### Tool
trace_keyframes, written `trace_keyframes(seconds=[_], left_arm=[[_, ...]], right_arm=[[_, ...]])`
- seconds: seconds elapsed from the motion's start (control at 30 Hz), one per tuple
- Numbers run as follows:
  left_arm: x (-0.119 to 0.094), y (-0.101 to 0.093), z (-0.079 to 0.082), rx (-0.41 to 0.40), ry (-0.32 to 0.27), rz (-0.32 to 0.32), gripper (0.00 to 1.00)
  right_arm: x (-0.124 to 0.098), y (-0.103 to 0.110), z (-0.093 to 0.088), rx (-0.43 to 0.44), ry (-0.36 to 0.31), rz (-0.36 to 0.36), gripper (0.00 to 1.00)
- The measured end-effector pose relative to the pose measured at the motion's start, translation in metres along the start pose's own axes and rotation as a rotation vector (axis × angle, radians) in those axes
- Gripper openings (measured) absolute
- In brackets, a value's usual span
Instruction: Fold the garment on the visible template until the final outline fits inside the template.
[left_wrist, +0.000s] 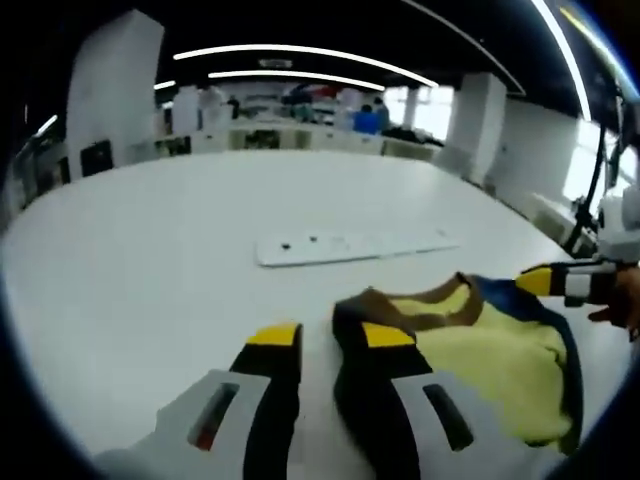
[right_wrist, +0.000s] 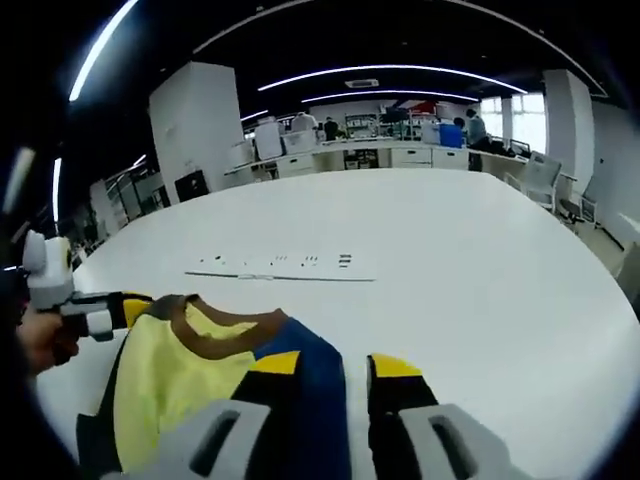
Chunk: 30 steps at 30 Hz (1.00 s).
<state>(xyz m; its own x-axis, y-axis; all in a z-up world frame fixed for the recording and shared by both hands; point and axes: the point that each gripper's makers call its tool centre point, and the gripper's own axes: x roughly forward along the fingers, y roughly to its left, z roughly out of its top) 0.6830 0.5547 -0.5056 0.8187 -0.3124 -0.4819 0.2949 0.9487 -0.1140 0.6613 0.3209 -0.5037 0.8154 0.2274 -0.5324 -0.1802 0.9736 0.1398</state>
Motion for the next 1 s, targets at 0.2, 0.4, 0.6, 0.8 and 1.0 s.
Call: trace_keyframes(seconds=[0.2, 0.4, 0.6, 0.8, 1.0], left_arm=[[-0.019, -0.007, 0.014, -0.044, -0.053, -0.054, 0.46], [-0.041, -0.017, 0.018, -0.059, -0.066, -0.091, 0.6], [-0.067, -0.034, 0.012, -0.013, -0.068, -0.124, 0.68], [-0.086, -0.046, 0.006, 0.031, -0.059, -0.144, 0.75], [-0.103, -0.056, 0.001, 0.064, -0.06, -0.17, 0.77]], right_arm=[[-0.014, 0.014, 0.004, 0.008, 0.006, 0.039, 0.62], [-0.034, 0.036, 0.004, 0.007, -0.001, 0.09, 0.81], [-0.052, 0.056, -0.004, -0.011, 0.011, 0.122, 0.9], [-0.074, 0.072, -0.014, -0.038, 0.022, 0.144, 0.92], [-0.095, 0.089, -0.032, -0.046, 0.043, 0.181, 0.91]])
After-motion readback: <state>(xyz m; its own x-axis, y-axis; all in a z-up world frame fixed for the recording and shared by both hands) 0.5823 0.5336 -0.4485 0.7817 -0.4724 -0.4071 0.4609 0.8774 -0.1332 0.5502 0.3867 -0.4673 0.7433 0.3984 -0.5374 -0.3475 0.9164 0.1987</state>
